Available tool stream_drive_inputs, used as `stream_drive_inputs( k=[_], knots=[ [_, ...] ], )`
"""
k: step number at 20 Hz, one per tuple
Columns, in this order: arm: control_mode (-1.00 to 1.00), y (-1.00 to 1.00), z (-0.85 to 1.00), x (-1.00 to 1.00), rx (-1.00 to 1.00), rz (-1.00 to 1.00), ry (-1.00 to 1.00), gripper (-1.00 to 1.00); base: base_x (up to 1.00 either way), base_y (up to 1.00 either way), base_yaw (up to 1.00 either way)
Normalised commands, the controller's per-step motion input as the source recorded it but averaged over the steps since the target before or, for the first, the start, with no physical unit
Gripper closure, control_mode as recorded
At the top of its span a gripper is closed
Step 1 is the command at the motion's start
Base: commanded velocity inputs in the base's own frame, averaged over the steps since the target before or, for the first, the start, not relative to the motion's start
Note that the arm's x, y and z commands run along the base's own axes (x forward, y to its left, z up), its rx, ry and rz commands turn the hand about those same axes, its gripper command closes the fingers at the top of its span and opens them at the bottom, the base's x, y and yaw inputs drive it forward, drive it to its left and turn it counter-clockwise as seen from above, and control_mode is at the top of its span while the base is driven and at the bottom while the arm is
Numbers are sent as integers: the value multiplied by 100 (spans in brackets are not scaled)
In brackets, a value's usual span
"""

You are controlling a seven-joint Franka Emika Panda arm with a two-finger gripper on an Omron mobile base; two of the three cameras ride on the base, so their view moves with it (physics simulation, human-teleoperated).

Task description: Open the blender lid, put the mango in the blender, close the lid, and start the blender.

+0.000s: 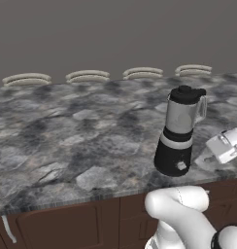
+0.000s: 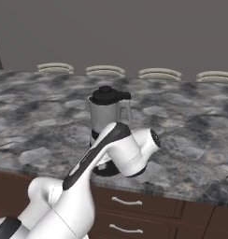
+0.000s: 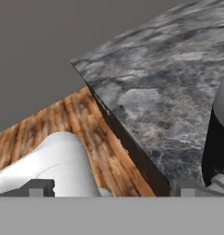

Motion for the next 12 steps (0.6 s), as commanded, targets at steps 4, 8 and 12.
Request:
stream_drive_inputs(
  k=[4,8,12],
  knots=[
    [-100,0,-64,1,20,9,-18,-100,0,0,0],
    [-100,1,-11,0,17,1,-28,-100,0,0,0],
    [-100,5,0,5,14,-2,-25,-100,0,0,0]
  ],
)
